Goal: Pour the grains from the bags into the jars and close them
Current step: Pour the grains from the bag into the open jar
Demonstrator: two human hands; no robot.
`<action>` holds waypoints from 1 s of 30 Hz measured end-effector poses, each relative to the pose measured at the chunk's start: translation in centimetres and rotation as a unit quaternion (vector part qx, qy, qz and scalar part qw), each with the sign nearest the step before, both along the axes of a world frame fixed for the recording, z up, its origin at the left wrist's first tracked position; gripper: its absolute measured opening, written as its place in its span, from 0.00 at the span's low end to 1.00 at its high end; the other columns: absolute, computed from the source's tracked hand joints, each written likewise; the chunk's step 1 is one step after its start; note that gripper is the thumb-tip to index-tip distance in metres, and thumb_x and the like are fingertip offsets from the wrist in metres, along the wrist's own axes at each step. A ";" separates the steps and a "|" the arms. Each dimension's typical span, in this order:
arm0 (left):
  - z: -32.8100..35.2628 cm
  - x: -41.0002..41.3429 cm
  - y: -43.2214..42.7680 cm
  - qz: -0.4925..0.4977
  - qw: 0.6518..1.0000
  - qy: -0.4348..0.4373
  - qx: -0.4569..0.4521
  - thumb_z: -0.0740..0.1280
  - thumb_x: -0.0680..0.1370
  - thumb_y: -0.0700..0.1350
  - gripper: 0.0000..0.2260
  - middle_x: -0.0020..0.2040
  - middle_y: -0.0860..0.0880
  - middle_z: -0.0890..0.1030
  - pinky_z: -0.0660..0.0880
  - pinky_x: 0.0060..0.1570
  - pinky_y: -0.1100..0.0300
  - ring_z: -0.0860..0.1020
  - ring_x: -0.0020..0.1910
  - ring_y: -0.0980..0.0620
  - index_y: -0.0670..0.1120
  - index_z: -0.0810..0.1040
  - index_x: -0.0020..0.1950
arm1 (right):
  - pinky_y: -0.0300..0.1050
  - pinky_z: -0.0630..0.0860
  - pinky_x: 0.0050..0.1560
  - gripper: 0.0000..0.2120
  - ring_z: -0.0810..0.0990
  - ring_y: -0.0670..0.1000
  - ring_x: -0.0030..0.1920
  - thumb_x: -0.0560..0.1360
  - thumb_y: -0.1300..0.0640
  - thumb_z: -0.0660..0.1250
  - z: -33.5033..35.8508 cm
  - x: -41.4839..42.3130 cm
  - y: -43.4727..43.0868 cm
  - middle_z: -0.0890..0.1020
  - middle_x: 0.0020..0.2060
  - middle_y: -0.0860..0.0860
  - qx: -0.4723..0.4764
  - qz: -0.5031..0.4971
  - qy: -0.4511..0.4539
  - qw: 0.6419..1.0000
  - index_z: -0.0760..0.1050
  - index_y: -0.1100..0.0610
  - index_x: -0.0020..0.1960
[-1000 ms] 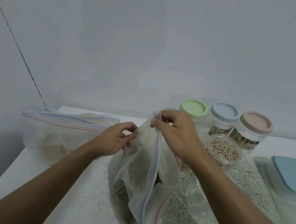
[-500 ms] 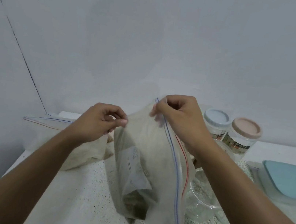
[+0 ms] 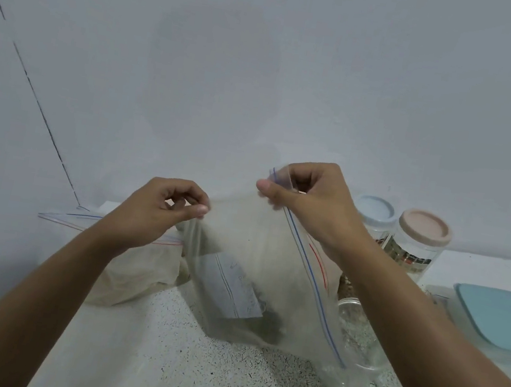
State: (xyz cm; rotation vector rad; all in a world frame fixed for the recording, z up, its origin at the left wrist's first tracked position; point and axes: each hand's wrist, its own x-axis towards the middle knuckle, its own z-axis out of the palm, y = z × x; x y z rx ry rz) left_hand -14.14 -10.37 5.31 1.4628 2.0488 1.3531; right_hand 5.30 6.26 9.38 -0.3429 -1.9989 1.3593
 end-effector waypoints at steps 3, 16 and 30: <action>-1.1 -1.2 -0.2 0.010 1.000 0.014 -0.017 0.72 0.78 0.50 0.03 0.44 0.59 0.82 0.71 0.49 0.57 0.76 0.43 0.58 0.56 0.85 0.49 | 0.39 0.78 0.40 0.11 0.79 0.49 0.35 0.75 0.63 0.76 -0.5 -0.3 0.0 0.83 0.38 0.64 0.003 0.001 0.009 1.000 0.81 0.72 0.43; -4.0 -6.5 2.1 0.029 0.967 0.172 -0.186 0.64 0.84 0.50 0.07 0.53 0.63 0.80 0.70 0.64 0.44 0.77 0.56 0.60 0.61 0.79 0.51 | 0.44 0.77 0.41 0.07 0.80 0.51 0.38 0.77 0.64 0.73 -1.9 0.0 0.3 0.85 0.40 0.62 -0.050 -0.001 0.039 0.998 0.82 0.68 0.43; -2.1 -6.7 0.7 0.005 0.994 0.087 -0.070 0.69 0.81 0.42 0.07 0.48 0.51 0.83 0.78 0.54 0.50 0.82 0.48 0.52 0.52 0.85 0.49 | 0.46 0.77 0.41 0.07 0.80 0.53 0.38 0.76 0.63 0.74 -2.1 1.4 0.1 0.85 0.39 0.62 -0.070 0.000 0.070 0.995 0.83 0.67 0.43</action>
